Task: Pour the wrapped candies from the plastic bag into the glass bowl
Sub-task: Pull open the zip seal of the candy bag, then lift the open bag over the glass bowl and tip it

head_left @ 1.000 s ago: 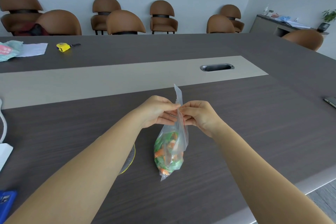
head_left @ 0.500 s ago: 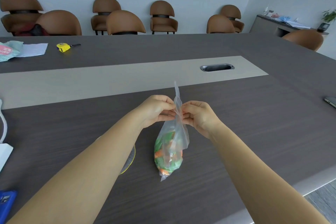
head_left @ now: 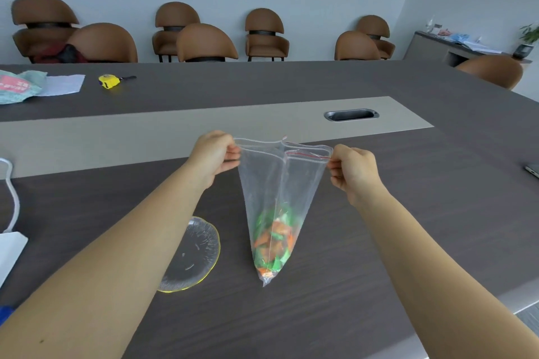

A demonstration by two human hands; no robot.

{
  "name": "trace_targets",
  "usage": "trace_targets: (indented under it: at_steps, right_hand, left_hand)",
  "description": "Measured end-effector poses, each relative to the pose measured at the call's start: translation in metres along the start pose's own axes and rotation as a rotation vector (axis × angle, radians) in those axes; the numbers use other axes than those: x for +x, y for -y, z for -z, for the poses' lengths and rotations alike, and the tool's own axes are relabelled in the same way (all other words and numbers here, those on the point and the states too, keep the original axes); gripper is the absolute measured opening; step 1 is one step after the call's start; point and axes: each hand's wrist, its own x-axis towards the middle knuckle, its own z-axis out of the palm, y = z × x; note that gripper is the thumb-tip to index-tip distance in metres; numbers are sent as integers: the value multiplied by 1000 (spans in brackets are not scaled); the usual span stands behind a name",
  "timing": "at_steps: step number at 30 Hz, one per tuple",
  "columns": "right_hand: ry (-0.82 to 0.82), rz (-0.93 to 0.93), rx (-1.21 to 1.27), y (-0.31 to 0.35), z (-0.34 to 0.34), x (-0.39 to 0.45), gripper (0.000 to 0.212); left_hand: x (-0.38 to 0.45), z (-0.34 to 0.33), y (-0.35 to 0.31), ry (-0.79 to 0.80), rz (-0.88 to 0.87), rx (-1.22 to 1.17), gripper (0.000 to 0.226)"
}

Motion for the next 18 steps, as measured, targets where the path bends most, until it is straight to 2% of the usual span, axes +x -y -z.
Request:
trace_targets:
  at_steps: [4, 11, 15, 17, 18]
  right_hand:
    - [4, -27, 2, 1, 3, -1, 20]
    - [219, -73, 124, -4, -21, -7, 22]
    - [265, -14, 102, -6, -36, -4, 24]
    - [276, 11, 71, -6, -42, -2, 24]
    - [286, 22, 58, -7, -44, 1, 23]
  left_hand:
    - [13, 15, 1, -108, 3, 13, 22]
    - [-2, 8, 19, 92, -25, 3, 16]
    - [-20, 5, 50, 269, -8, 152, 56]
    - [-23, 0, 61, 246, 10, 264, 70]
    - [-21, -3, 65, 201, -2, 296, 70]
